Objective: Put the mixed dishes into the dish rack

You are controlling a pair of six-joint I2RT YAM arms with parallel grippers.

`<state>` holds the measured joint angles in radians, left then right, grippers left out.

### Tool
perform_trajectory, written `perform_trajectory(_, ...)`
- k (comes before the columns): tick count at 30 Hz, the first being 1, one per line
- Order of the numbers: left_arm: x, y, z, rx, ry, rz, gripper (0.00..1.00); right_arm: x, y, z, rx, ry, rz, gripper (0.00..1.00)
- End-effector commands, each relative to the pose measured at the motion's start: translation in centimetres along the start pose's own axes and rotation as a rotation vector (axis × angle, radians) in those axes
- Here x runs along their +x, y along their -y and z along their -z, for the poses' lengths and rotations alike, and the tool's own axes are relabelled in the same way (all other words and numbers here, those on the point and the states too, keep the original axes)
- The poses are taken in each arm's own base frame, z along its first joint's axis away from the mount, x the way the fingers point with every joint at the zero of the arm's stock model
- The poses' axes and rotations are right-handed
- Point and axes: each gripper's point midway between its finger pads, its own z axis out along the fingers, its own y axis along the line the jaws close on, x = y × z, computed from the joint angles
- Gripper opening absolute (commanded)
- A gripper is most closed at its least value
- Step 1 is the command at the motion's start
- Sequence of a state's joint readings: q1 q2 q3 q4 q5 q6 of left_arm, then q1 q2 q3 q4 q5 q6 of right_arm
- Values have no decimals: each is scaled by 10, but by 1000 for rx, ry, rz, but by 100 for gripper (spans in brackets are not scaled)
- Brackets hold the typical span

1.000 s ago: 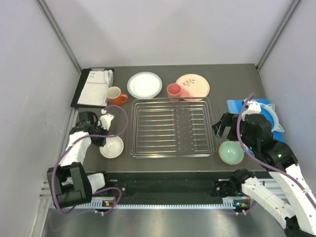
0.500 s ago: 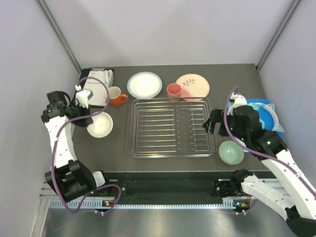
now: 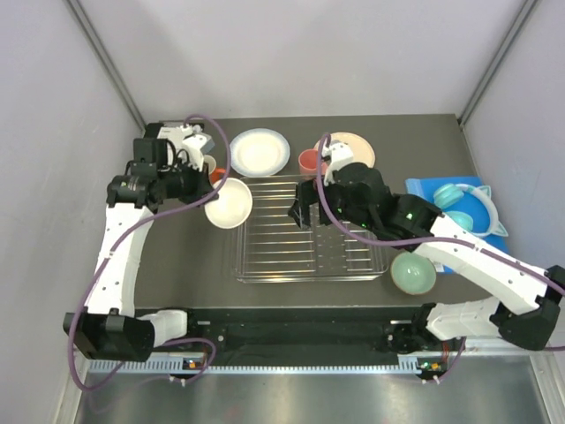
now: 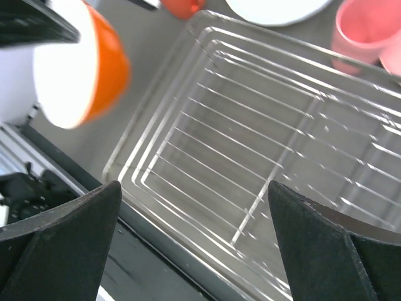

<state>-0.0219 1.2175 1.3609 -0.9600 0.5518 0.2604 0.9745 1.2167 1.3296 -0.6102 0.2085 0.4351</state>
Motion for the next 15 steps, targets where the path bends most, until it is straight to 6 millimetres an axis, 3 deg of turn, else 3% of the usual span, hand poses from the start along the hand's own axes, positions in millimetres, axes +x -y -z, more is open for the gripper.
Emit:
perform_trajectory(1, -19, -8, -4, -124, 82, 17, 0, -47, -40, 5, -112, 130, -40, 100)
perform_trajectory(8, -22, 6, -24, -122, 82, 7, 0, -40, -69, -20, -173, 102, -52, 100)
perform_trajectory(15, -32, 18, -30, -65, 97, 35, 0, -29, -73, -48, -157, 93, -61, 100)
